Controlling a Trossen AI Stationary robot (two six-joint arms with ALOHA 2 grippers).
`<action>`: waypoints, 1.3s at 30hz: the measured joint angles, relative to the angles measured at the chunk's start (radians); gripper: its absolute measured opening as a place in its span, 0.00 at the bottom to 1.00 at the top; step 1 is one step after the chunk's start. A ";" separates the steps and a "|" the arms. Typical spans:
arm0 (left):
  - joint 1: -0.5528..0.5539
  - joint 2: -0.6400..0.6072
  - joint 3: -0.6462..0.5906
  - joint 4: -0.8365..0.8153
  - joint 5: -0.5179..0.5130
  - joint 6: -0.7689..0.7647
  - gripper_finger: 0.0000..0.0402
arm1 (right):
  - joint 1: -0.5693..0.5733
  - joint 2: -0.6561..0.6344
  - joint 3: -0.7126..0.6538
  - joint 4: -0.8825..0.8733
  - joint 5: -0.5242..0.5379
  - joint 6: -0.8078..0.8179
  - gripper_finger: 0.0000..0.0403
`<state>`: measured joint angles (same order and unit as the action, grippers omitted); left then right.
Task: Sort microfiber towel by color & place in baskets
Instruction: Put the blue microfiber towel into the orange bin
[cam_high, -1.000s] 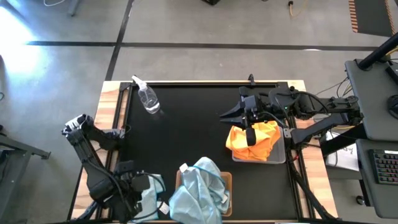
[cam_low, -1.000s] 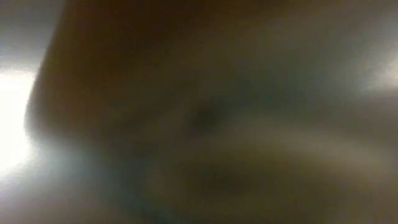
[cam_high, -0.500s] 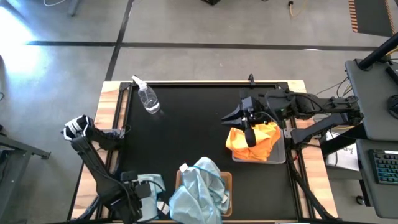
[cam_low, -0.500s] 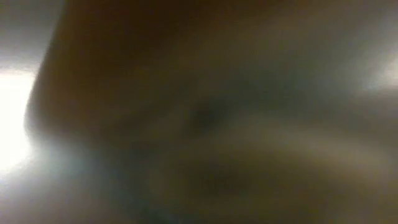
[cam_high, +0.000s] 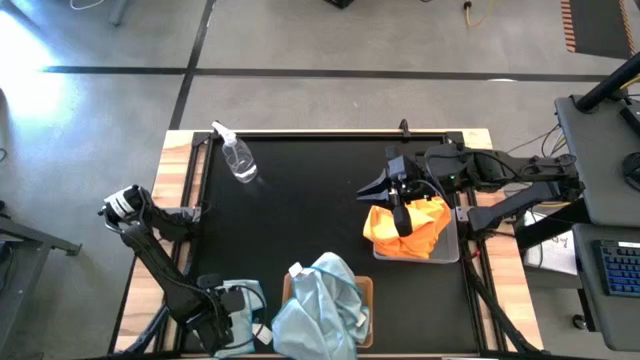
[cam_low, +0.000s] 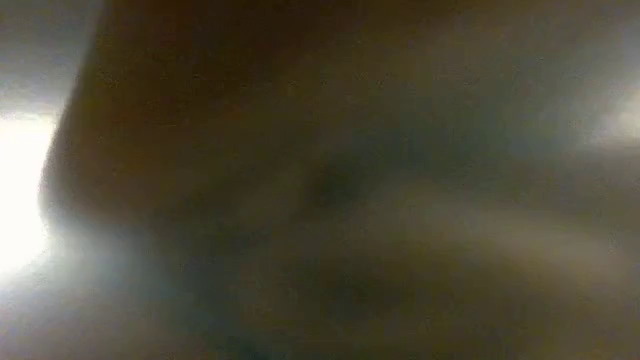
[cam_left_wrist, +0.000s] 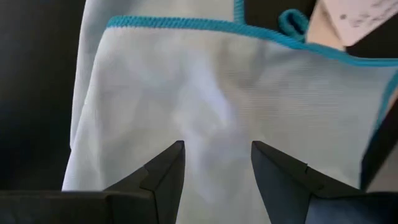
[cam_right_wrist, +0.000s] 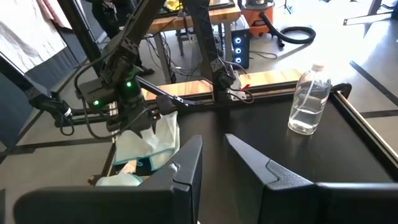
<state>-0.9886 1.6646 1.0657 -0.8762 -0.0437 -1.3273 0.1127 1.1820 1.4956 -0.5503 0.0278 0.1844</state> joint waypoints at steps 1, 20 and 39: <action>0.000 0.000 -0.008 0.006 0.000 -0.002 0.42 | 0.000 0.000 0.000 0.000 0.000 0.000 0.15; -0.001 -0.005 -0.158 0.189 -0.021 -0.022 0.42 | 0.000 0.000 0.000 0.000 0.000 0.044 0.15; 0.000 -0.002 -0.170 0.201 -0.055 -0.077 0.27 | 0.000 0.000 0.000 0.000 0.000 0.041 0.15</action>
<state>-0.9883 1.6625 0.8956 -0.6748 -0.0986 -1.4047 0.1131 1.1820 1.4956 -0.5503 0.0277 0.2256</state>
